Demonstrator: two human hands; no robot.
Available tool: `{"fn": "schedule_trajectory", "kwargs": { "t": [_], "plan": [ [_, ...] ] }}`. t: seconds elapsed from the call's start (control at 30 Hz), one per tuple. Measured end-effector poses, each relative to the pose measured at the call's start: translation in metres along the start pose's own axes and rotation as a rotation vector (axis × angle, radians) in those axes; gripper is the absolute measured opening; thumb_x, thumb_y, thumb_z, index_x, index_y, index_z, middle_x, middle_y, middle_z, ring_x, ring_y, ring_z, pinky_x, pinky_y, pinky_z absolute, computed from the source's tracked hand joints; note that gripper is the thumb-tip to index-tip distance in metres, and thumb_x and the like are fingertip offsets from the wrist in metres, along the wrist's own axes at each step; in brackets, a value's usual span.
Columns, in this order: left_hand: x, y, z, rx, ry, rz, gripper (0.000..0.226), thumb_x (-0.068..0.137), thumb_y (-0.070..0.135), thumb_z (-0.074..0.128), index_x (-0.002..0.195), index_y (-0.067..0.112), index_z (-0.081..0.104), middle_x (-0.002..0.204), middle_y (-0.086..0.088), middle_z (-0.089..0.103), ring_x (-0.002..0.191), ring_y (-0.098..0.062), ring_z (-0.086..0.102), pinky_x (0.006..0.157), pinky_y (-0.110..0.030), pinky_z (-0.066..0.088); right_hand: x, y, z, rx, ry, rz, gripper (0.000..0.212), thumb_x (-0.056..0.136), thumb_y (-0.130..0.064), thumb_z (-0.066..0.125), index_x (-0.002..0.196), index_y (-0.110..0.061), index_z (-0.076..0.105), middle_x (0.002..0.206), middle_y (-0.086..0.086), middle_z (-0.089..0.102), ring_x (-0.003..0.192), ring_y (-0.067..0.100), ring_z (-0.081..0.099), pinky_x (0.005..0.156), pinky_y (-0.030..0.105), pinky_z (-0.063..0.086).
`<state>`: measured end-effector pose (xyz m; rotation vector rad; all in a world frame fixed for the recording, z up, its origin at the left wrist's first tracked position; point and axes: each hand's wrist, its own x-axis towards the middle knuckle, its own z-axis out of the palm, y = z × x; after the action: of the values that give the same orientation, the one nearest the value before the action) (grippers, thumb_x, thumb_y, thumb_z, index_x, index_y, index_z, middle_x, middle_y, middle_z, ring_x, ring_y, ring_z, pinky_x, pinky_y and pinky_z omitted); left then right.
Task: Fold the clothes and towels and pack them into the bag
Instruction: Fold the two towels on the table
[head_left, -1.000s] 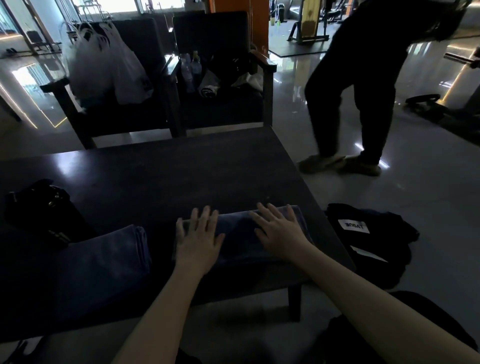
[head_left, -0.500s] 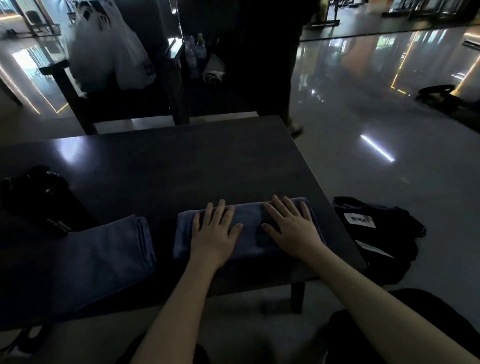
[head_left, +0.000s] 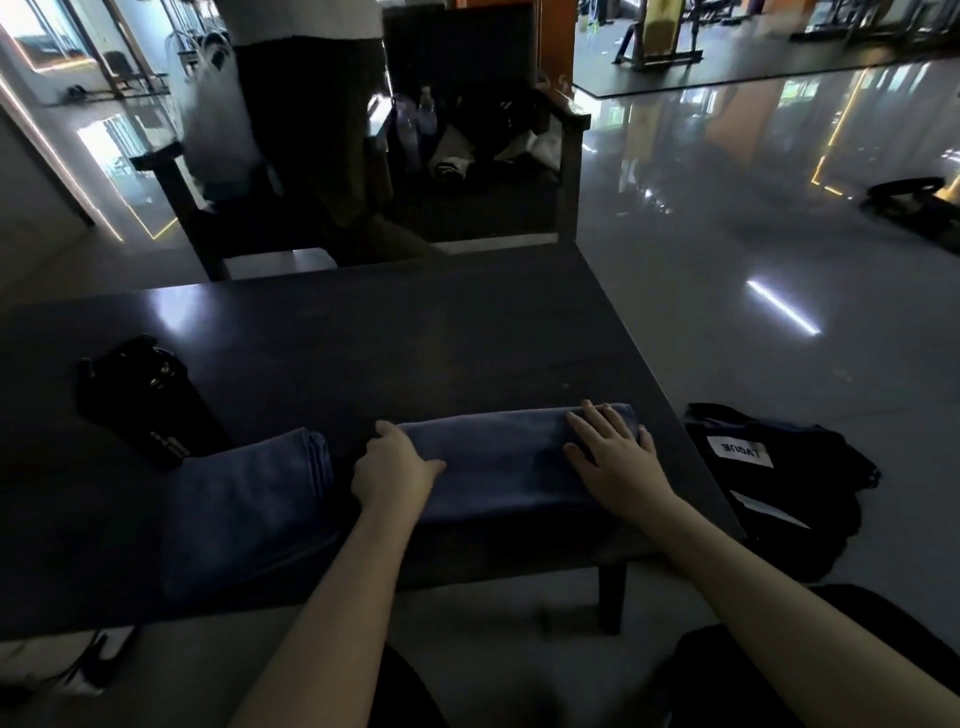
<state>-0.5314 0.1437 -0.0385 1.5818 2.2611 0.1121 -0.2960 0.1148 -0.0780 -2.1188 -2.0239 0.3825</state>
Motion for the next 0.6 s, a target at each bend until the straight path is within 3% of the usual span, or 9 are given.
{"fn": "schedule_trajectory", "kwargs": {
  "t": [0.13,0.23,0.37,0.47,0.53,0.6],
  "plan": [
    [0.007,0.004,-0.014,-0.113,-0.174,-0.138,0.082,0.076,0.039,0.076,0.138,0.006,0.034,0.122,-0.013,0.053,0.111,-0.031,0.056,0.072,-0.036,0.044,-0.005,0.005,-0.003,-0.007,-0.005,-0.035,0.054,0.099,-0.043,0.032,0.150,-0.029,0.020,0.159,-0.007,0.007,0.146,0.013,0.001,0.116,0.047,0.007],
    [0.006,0.004,-0.021,-0.087,-0.252,-0.101,0.072,0.079,0.042,0.073,0.135,0.008,0.045,0.121,-0.011,0.055,0.112,-0.029,0.055,0.081,-0.035,0.046,-0.008,0.007,-0.003,-0.007,-0.025,-0.045,0.056,0.099,-0.044,0.035,0.150,-0.029,0.019,0.159,-0.006,0.005,0.146,0.013,-0.001,0.117,0.048,0.008],
    [0.003,-0.001,-0.022,-0.340,-0.155,-0.083,0.060,0.078,0.026,0.077,0.124,-0.004,0.052,0.124,-0.019,0.058,0.113,-0.032,0.057,0.085,-0.033,0.046,-0.009,0.007,-0.006,0.006,-0.041,-0.055,0.058,0.098,-0.044,0.038,0.150,-0.028,0.018,0.160,-0.004,0.005,0.146,0.016,0.001,0.118,0.048,0.008],
    [-0.002,0.006,-0.031,-0.429,-0.153,-0.052,0.059,0.082,0.018,0.071,0.133,0.002,0.045,0.125,-0.018,0.056,0.110,-0.032,0.057,0.078,-0.034,0.048,-0.010,0.003,-0.008,-0.005,-0.029,-0.044,0.056,0.098,-0.045,0.037,0.149,-0.028,0.022,0.159,-0.004,0.009,0.146,0.015,0.003,0.117,0.048,0.001],
    [-0.005,0.013,-0.038,-0.523,-0.061,0.051,0.068,0.080,0.011,0.072,0.140,0.010,0.040,0.134,-0.015,0.051,0.117,-0.030,0.054,0.082,-0.031,0.046,-0.009,0.000,-0.010,0.002,0.011,-0.032,0.048,0.098,-0.045,0.034,0.143,-0.028,0.036,0.157,-0.005,0.020,0.145,0.012,0.010,0.116,0.048,-0.006],
    [-0.016,0.024,-0.047,-0.485,0.043,0.218,0.074,0.080,0.011,0.073,0.144,0.014,0.036,0.141,-0.010,0.047,0.126,-0.026,0.047,0.090,-0.027,0.041,-0.007,-0.005,-0.017,0.110,0.054,0.005,0.040,0.100,-0.041,0.032,0.128,-0.026,0.056,0.146,-0.003,0.043,0.140,0.012,0.028,0.116,0.045,-0.006]
  ]
}}
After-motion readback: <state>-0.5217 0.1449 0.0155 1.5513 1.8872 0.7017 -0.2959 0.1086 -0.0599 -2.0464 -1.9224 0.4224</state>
